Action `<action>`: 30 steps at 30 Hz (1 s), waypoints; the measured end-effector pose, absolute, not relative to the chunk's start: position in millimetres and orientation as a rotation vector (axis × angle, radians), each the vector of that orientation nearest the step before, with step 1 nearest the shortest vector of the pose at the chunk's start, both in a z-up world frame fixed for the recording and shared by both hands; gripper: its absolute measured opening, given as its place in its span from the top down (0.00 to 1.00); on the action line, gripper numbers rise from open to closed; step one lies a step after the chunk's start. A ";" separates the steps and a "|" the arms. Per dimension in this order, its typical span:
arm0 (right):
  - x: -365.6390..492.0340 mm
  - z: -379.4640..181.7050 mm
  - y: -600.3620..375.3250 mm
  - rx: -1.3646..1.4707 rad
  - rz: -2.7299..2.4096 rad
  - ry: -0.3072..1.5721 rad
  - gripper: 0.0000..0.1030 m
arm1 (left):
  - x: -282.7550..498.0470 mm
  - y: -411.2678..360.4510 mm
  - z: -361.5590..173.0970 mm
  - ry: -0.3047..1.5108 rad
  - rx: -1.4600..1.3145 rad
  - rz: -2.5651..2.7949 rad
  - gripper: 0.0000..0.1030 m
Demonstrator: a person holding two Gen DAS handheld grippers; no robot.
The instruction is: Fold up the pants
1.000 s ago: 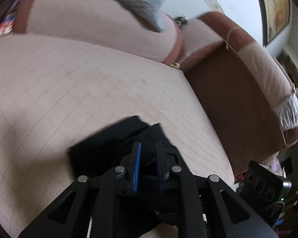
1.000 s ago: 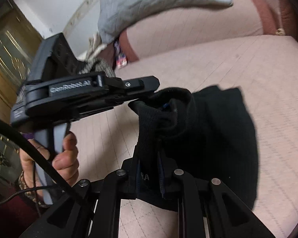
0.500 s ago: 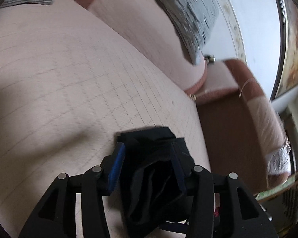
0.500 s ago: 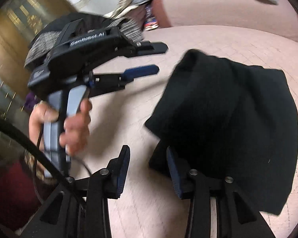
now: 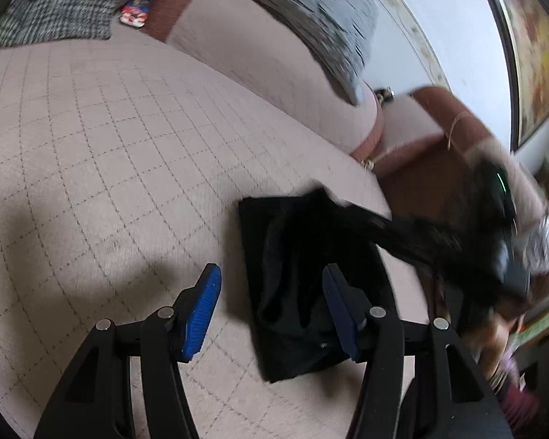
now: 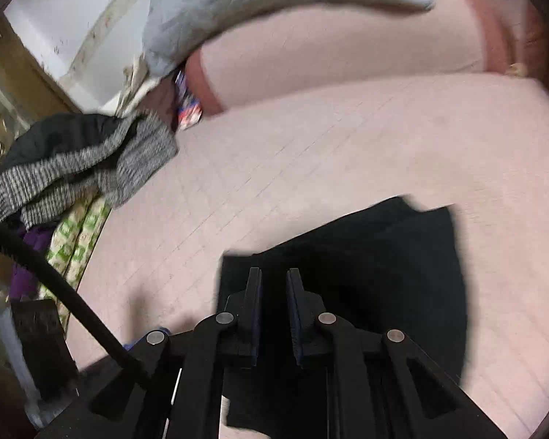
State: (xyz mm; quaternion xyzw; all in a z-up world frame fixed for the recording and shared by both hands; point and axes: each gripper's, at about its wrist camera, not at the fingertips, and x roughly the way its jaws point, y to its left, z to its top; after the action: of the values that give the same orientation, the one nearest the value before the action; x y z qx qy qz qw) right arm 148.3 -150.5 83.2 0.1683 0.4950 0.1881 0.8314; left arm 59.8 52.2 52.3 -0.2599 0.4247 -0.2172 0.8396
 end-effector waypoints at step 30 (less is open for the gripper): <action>27.4 30.9 -254.4 0.448 0.231 1.018 0.83 | 57.4 -7.1 21.4 1.018 -0.313 -0.353 0.38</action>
State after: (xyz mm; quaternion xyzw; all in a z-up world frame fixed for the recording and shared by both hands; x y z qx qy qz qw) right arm 27.4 -254.4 30.9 0.2121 0.4820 0.1095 0.8430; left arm 57.4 -7.1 21.4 -0.1484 0.4826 -0.1673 0.8468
